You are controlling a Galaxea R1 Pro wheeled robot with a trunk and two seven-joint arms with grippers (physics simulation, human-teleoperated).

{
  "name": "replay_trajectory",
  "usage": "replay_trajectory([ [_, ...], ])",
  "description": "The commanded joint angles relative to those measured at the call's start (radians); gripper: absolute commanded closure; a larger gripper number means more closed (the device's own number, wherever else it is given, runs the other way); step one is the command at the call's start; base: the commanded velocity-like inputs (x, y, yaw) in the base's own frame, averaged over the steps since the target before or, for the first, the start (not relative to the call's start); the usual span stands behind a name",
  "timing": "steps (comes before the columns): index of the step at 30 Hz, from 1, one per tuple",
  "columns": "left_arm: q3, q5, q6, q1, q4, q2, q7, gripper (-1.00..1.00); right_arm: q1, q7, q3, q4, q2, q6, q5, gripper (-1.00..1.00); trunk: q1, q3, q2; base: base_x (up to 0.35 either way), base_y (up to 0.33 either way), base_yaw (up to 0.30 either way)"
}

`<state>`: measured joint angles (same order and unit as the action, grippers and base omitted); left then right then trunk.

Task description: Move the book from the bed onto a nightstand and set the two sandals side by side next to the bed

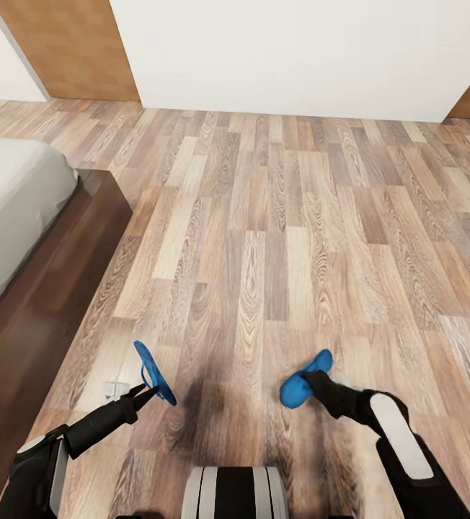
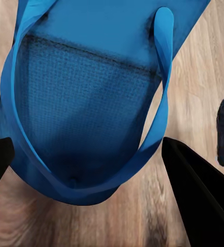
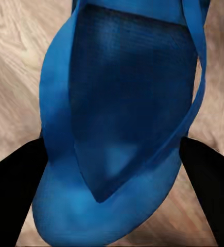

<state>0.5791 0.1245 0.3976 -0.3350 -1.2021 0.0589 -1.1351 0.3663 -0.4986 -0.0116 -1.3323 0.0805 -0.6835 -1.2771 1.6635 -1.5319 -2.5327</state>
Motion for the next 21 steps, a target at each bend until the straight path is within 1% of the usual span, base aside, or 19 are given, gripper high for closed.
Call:
replay_trajectory([
  [1,0.005,0.006,0.010,-0.001,-0.003,0.001,-0.008,1.00,0.000,0.038,-0.029,-0.009,0.118,-0.020,0.035,1.00,0.000,-0.001,0.000,0.000,0.000,0.000],
  [2,0.006,0.006,0.010,-0.001,-0.003,0.001,-0.008,1.00,0.000,0.103,0.001,-0.010,0.180,-0.024,0.059,1.00,0.000,-0.001,0.000,0.000,0.000,0.000],
  [3,0.006,0.006,0.010,-0.001,-0.004,0.001,-0.008,1.00,-0.001,0.182,0.023,-0.006,0.240,-0.025,0.093,1.00,0.000,-0.001,0.000,0.000,0.000,0.000],
  [4,0.006,0.004,0.010,-0.001,-0.005,0.001,-0.008,1.00,-0.002,0.265,0.037,0.009,0.295,-0.025,0.136,1.00,0.000,-0.001,0.000,0.000,0.000,0.000],
  [5,0.007,-0.001,0.010,-0.001,-0.006,0.001,-0.009,1.00,-0.002,0.349,0.046,0.038,0.341,-0.024,0.188,1.00,0.000,-0.001,0.000,0.000,0.000,0.000],
  [6,0.006,-0.009,0.010,-0.001,-0.006,0.001,-0.009,1.00,-0.002,0.431,0.052,0.081,0.373,-0.022,0.242,1.00,0.000,-0.001,0.000,0.000,0.000,0.000],
  [7,0.005,-0.025,0.010,-0.001,-0.006,0.000,-0.009,1.00,-0.003,0.592,0.057,0.184,0.409,-0.019,0.332,1.00,0.000,-0.001,0.000,0.000,0.000,0.000],
  [8,0.005,-0.031,0.010,-0.001,-0.007,-0.001,-0.009,1.00,-0.003,0.667,0.058,0.236,0.418,-0.014,0.360,1.00,0.000,-0.001,0.000,0.000,0.000,0.000],
  [10,0.004,-0.038,0.010,-0.001,-0.007,-0.002,-0.009,1.00,-0.003,0.805,0.059,0.343,0.430,0.022,0.391,1.00,0.000,-0.001,0.000,0.000,0.000,0.000],
  [11,0.004,-0.040,0.010,-0.001,-0.007,-0.002,-0.010,1.00,-0.003,0.868,0.059,0.395,0.433,0.057,0.400,1.00,0.000,-0.001,0.000,0.000,0.000,0.000],
  [12,0.004,-0.042,0.010,-0.001,-0.007,-0.002,-0.013,1.00,-0.003,0.960,0.059,0.465,0.435,0.117,0.409,1.00,0.000,-0.001,0.000,0.000,0.000,0.000],
  [13,0.004,-0.042,0.010,-0.001,-0.006,-0.002,-0.018,1.00,-0.003,1.057,0.059,0.527,0.437,0.161,0.414,1.00,0.000,-0.001,0.000,0.000,0.000,0.000],
  [14,0.004,-0.042,0.010,-0.001,-0.007,-0.002,-0.019,1.00,-0.002,1.090,0.059,0.545,0.437,0.171,0.415,1.00,0.000,-0.001,0.000,0.000,0.000,0.000],
  [16,0.003,-0.042,0.010,-0.001,-0.006,-0.002,-0.022,1.00,-0.002,1.216,0.059,0.607,0.437,0.196,0.419,1.00,0.000,-0.001,0.000,0.000,0.000,0.000],
  [18,0.003,-0.041,0.010,-0.001,-0.006,-0.002,-0.026,1.00,-0.003,1.320,0.060,0.662,0.438,0.209,0.420,1.00,-0.001,0.003,0.000,0.000,0.000,0.000],
  [19,0.003,-0.040,0.010,0.000,-0.006,-0.002,-0.028,1.00,-0.003,1.361,0.060,0.691,0.438,0.217,0.421,1.00,-0.001,0.007,0.000,0.000,0.000,0.000],
  [20,0.003,-0.039,0.010,0.000,-0.006,-0.002,-0.028,1.00,-0.002,1.380,0.060,0.706,0.439,0.223,0.423,1.00,-0.001,0.011,0.000,0.000,0.000,0.000],
  [21,0.003,-0.038,0.010,0.001,-0.005,-0.004,-0.029,1.00,-0.003,1.431,0.060,0.754,0.439,0.252,0.432,1.00,-0.002,0.015,0.001,0.000,0.000,0.000],
])
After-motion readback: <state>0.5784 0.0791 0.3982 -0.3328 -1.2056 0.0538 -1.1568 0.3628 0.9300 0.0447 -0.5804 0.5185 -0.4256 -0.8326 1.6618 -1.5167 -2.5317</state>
